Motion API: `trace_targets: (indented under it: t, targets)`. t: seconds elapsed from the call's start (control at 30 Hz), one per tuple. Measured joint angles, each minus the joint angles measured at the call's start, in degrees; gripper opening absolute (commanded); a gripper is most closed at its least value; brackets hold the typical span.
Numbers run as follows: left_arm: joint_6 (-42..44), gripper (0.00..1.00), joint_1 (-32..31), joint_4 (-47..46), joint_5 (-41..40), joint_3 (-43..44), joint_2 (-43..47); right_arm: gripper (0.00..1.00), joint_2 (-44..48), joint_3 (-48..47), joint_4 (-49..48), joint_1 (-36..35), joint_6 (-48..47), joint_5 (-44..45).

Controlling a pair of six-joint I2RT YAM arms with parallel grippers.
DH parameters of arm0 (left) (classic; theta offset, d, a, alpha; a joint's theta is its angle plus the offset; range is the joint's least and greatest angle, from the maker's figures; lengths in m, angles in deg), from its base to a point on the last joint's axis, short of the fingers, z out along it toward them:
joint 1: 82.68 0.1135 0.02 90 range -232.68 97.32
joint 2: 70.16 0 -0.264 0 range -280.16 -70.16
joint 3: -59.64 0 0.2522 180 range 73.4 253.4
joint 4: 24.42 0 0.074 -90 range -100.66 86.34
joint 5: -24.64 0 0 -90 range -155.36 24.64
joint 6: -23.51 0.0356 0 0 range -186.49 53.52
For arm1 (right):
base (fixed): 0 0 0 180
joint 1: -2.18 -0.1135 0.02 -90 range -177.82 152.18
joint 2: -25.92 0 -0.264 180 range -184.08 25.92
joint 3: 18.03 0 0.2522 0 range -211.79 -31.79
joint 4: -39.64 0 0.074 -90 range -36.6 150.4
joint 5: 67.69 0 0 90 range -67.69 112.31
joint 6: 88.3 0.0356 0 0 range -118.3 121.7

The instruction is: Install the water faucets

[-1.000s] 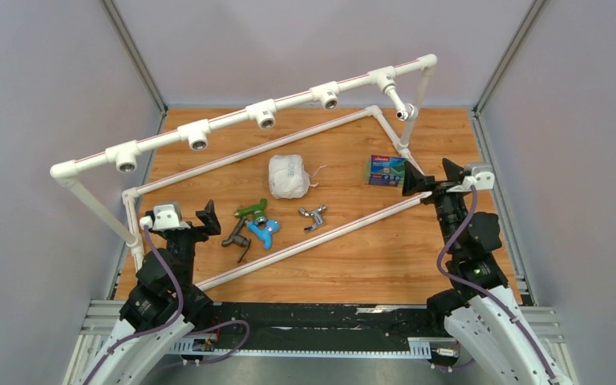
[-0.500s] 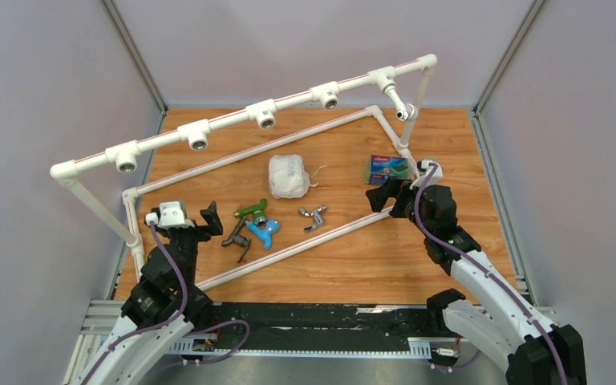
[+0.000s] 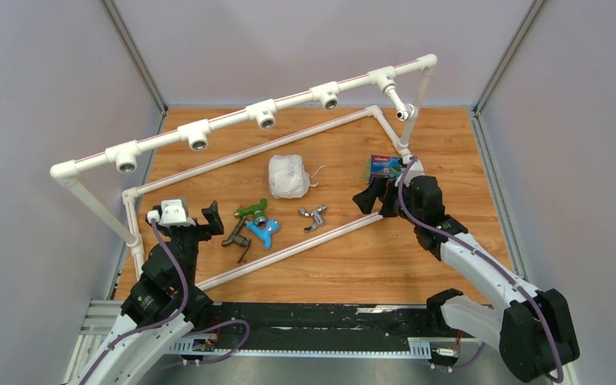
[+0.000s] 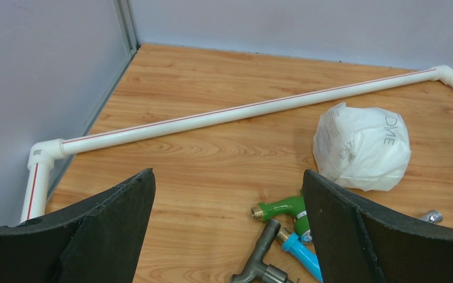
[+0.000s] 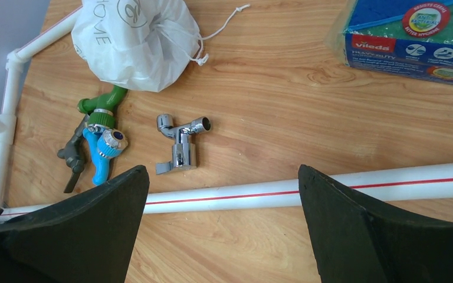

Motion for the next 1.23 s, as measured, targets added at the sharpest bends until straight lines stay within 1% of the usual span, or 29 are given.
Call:
trace_targets:
  t: [0.17, 0.33, 0.47, 0.73, 1.0, 1.23]
  targets:
    - [-0.2, 1.00, 0.0, 0.9, 0.0, 0.6, 0.0, 1.00, -4.9, -2.1, -0.3, -0.7, -0.3, -0.1]
    - [-0.5, 1.00, 0.1, 1.4, 0.4, 0.9, -0.1, 1.00, -5.2, -2.4, 1.3, -0.8, -1.2, 1.4]
    - [-0.6, 1.00, 0.1, 1.8, 0.7, 0.9, -0.1, 1.00, -1.9, -2.4, 3.2, -0.8, -1.9, 4.6]
    - [-1.0, 1.00, 0.1, 2.2, 0.8, 0.9, 0.4, 1.00, 9.5, -1.3, 4.4, -0.8, -3.3, 12.7]
    - [-1.0, 1.00, 0.1, 2.6, 0.2, 0.9, 1.7, 1.00, 14.5, -0.5, 5.7, -0.8, -3.3, 20.3]
    - [-1.1, 1.00, 0.1, 2.6, -0.1, 0.9, 1.8, 1.00, 17.2, 0.2, 5.9, -0.8, -3.4, 24.6]
